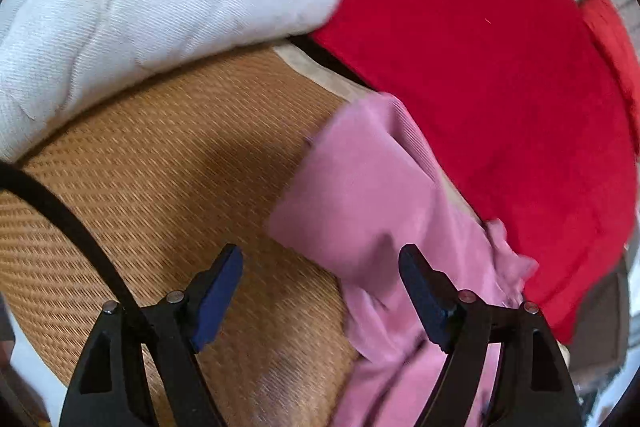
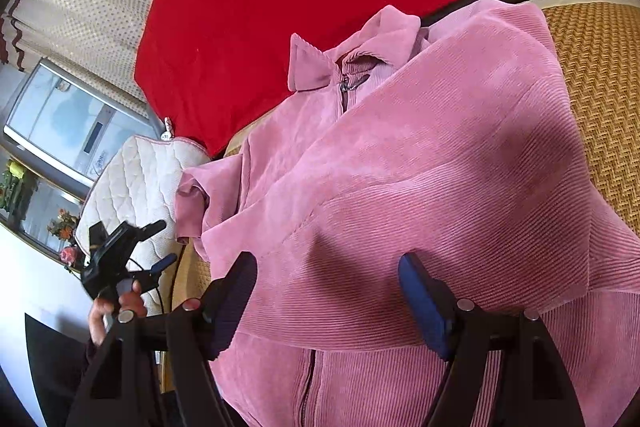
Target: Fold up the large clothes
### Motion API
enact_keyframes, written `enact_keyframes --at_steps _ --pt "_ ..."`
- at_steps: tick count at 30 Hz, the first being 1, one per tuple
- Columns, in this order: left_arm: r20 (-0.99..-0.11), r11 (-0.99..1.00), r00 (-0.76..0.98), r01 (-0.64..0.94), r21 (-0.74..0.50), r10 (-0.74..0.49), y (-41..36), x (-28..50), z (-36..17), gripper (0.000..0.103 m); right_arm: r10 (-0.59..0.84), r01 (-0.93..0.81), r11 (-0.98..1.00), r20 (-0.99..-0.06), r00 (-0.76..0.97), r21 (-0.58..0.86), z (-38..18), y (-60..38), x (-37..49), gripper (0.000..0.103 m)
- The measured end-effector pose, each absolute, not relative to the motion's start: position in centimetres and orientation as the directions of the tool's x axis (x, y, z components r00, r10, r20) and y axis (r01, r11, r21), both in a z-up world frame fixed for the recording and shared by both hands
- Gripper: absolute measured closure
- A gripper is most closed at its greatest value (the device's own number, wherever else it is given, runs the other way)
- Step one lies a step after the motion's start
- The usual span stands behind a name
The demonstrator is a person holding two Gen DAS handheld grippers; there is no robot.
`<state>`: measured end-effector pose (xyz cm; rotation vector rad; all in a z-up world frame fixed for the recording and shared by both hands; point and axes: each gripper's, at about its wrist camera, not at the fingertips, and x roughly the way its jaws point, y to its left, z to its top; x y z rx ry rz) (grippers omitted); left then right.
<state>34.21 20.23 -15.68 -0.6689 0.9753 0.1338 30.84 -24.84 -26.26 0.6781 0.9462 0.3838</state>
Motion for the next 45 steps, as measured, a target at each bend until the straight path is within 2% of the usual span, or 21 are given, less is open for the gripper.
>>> enact_keyframes --at_steps 4,7,9,10,11,14,16,27,34,36,37,38,40,42,45 --pt "-0.794 0.780 0.568 -0.389 -0.490 -0.216 20.7 35.5 -16.8 0.022 0.581 -0.009 0.732 -0.617 0.531 0.682 -26.7 -24.8 31.1 0.026" --pt "-0.772 0.780 0.565 -0.328 -0.533 -0.289 20.1 37.2 -17.7 0.023 0.578 -0.006 0.734 -0.620 0.531 0.679 -26.8 -24.6 31.3 0.026" --pt "-0.757 0.783 0.571 -0.293 -0.549 -0.317 19.6 37.8 -17.9 0.039 0.575 -0.011 0.739 -0.622 0.531 0.673 -26.7 -24.6 31.2 0.026" --pt "-0.750 0.786 0.567 -0.267 -0.558 -0.340 19.3 38.2 -18.0 0.070 0.573 -0.014 0.742 -0.624 0.531 0.670 -26.6 -24.5 31.2 0.026" --pt "-0.751 0.790 0.558 -0.252 -0.559 -0.353 19.0 38.5 -18.0 0.091 0.571 -0.017 0.745 -0.624 0.533 0.667 -26.6 -24.5 31.2 0.026" --pt "-0.730 0.812 0.585 -0.196 -0.550 -0.354 18.3 38.0 -16.7 0.093 0.569 -0.021 0.747 -0.623 0.536 0.664 -26.6 -24.5 31.1 0.027" --pt "-0.675 0.799 0.627 -0.137 -0.586 -0.388 17.7 37.0 -14.8 0.094 0.568 -0.019 0.746 -0.621 0.540 0.665 -26.5 -24.5 31.0 0.028" --pt "-0.554 0.807 0.625 0.226 -0.546 -0.550 8.0 31.2 -2.4 0.094 0.553 -0.013 0.738 -0.593 0.585 0.675 -25.4 -25.8 30.0 0.028" --pt "-0.570 0.708 0.426 0.494 -0.504 -0.703 -5.0 27.8 2.6 0.093 0.526 0.023 0.690 -0.523 0.671 0.724 -23.7 -29.8 28.9 0.028" --pt "-0.580 0.656 0.335 0.537 -0.531 -0.743 -8.1 27.5 2.9 0.075 0.514 0.043 0.668 -0.502 0.696 0.743 -23.4 -31.3 28.5 0.028" --pt "-0.585 0.632 0.293 0.556 -0.540 -0.756 -9.7 27.4 2.9 0.051 0.508 0.057 0.654 -0.494 0.706 0.754 -23.3 -32.1 28.4 0.026" --pt "-0.579 0.626 0.291 0.563 -0.540 -0.762 -10.1 27.0 3.2 0.036 0.500 0.074 0.639 -0.487 0.716 0.766 -23.3 -33.0 28.2 0.026" --pt "-0.532 0.616 0.338 0.585 -0.528 -0.776 -10.2 27.0 3.9 0.030 0.478 0.113 0.607 -0.475 0.739 0.786 -23.3 -34.8 27.8 0.026" --pt "-0.525 0.627 0.365 0.590 -0.509 -0.769 -9.4 27.3 3.6 0.028 0.464 0.141 0.576 -0.464 0.755 0.805 -23.4 -36.4 27.6 0.026" --pt "-0.592 0.737 0.451 0.510 -0.443 -0.668 -7.3 29.0 1.1 0.027 0.463 0.150 0.553 -0.452 0.762 0.819 -23.2 -37.6 27.2 0.026"
